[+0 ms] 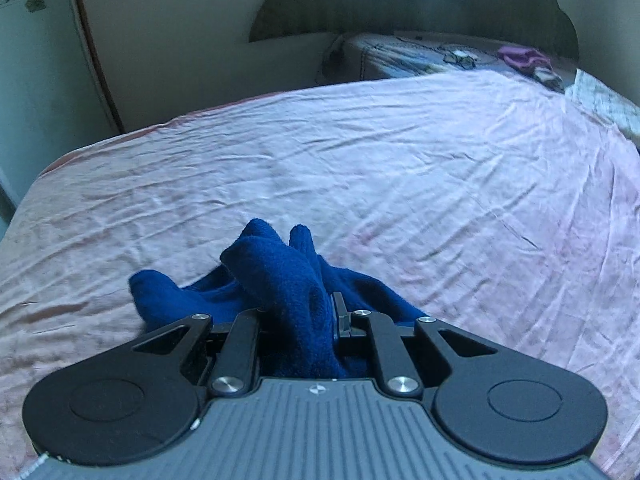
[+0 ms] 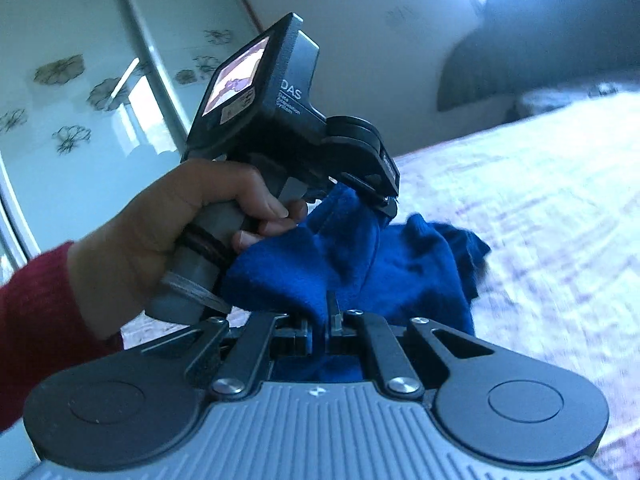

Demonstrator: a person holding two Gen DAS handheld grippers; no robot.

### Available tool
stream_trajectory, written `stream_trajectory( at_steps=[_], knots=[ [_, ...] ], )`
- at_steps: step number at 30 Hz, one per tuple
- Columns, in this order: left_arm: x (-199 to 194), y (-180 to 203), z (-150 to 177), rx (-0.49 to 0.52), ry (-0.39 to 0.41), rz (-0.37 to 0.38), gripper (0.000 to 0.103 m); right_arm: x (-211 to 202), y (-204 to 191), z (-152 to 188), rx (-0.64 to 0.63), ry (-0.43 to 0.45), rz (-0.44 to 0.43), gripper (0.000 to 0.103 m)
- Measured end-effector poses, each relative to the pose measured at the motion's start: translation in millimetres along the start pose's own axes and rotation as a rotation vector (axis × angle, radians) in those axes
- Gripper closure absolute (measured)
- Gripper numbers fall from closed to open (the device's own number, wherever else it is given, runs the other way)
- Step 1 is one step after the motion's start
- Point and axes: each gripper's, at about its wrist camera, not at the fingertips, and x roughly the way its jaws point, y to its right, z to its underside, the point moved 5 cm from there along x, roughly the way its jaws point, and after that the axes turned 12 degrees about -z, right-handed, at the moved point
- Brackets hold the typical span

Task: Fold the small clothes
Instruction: 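Lift the folded sweater with both tools and fold it over again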

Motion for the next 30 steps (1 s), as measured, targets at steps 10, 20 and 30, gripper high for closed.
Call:
stream_trajectory(
  at_steps=[10,20,30],
  knots=[
    [11.9,16.1,0.0,0.027,-0.021,-0.016,0.086,-4.4,24.8,3.5,0.13,-0.029,-0.025,0.097],
    [13.9,27.5,-2.9,0.046,-0.01,-0.002,0.07,-11.0,27.4,3.8,0.141,-0.036,0.003,0.097],
    [-6.7,29.8,-20.3,0.054,0.133,-0.03,0.033,-22.4,53.9,20.9,0.306,-0.077,-0.003,0.097]
  ],
)
